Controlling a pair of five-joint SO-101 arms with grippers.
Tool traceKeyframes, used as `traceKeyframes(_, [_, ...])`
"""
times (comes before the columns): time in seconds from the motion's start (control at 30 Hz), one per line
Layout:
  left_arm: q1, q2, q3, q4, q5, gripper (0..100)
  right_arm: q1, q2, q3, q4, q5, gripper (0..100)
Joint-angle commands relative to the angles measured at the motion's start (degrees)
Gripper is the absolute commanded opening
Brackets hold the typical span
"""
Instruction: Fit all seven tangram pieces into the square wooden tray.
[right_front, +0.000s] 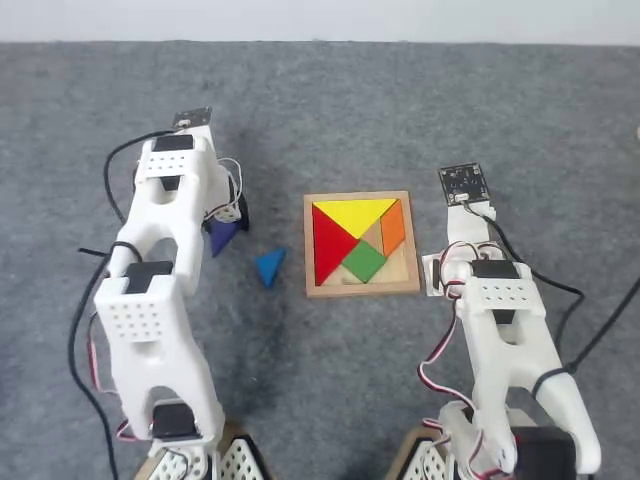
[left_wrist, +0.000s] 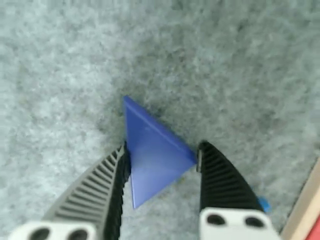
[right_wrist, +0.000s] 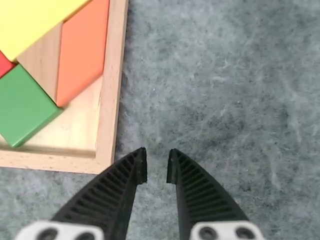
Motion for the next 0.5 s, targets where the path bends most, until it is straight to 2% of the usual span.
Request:
traceKeyframes(0.0, [-0.18,-7.65,-1.36,2.81,-1.85,9,0.84,-2.51,-0.53,-0.75,-0.44,7.2])
traceKeyframes(0.2, [2.37,-15.21,-1.1,7.91,-4.31,9,0.84,-2.51,-0.53,-0.75,-0.44,7.2])
traceKeyframes(0.3, [6.51,-17.58,-1.1,10.81,-6.42,9,1.19,-2.59,-0.53,-0.48,-0.44,7.2])
traceKeyframes(0.47, [17.23,-18.55,-1.01,11.96,-11.69,9,10.59,-5.49,-2.2,2.07,-3.43,7.2])
